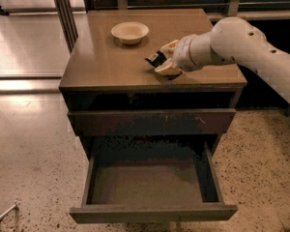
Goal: Pick rxbar chocolate from middle drawer and place on counter
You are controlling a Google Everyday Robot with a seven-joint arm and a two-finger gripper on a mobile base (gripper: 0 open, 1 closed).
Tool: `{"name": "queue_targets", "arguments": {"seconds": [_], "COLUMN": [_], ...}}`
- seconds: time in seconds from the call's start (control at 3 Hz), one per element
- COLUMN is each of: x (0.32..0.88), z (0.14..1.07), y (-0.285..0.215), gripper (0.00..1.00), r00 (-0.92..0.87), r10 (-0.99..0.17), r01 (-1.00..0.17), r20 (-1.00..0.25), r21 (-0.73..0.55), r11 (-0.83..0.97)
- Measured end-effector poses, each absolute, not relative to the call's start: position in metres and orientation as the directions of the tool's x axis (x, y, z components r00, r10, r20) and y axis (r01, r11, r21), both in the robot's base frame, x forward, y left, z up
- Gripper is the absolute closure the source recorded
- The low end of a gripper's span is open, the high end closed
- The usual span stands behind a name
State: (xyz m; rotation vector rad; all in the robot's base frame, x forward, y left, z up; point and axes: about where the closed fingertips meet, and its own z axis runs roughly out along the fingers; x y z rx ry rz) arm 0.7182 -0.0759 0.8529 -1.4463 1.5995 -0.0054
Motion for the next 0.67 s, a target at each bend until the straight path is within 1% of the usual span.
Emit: {"name": "queue_targets", "arguments": {"seconds": [0.33, 0.67], "x": [0.7182, 0.7182], "z": [0.8525, 0.8525], "y": [-0.0753, -0.0753], "gripper": [0.00, 0.00], "r00": [0.146, 0.146], "r10": [-0.774, -0.774], "r01": [-0.771, -0.771], "r20": [-0.616, -0.616], "r21": [-0.561, -0.561], "r11": [0.301, 0.301]}}
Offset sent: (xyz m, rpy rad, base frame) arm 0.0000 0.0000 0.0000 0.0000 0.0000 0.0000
